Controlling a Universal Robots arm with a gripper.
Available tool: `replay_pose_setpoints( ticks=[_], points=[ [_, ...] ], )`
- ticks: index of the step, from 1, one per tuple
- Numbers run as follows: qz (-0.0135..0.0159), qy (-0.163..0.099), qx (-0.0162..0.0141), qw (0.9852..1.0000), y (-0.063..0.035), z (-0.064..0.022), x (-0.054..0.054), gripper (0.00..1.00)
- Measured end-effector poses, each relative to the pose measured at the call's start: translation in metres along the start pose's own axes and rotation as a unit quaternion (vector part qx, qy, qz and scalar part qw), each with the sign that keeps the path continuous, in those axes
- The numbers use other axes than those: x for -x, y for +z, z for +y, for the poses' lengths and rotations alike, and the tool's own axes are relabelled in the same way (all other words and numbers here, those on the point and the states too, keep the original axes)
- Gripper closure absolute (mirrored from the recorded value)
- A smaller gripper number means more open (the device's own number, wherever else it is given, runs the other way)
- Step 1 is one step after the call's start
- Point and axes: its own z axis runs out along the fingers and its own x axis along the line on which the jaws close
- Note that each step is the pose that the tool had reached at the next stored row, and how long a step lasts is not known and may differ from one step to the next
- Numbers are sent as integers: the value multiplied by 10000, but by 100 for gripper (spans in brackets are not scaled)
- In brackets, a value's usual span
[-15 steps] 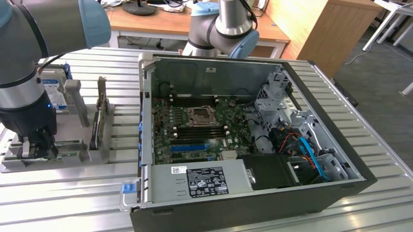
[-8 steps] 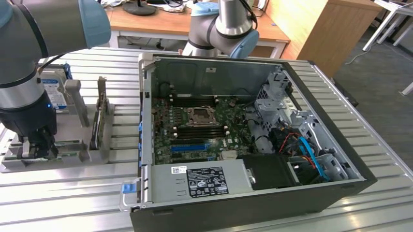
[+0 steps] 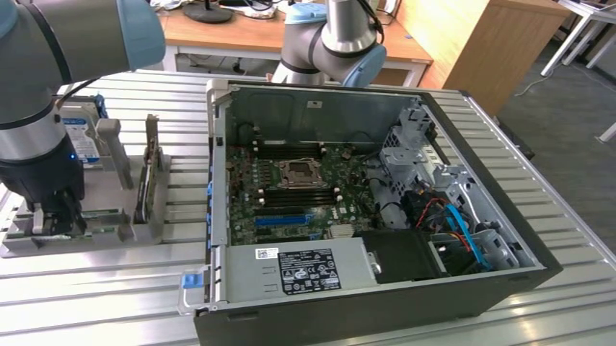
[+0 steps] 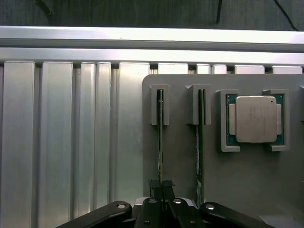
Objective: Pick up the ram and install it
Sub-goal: 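Pick up the ram and move it above insertion slot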
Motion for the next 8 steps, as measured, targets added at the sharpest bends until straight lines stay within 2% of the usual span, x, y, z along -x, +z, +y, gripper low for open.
replay_pose_setpoints(
  ticks=[8],
  points=[
    [0,0,0,10000,-94,1,-1,88]
  ],
)
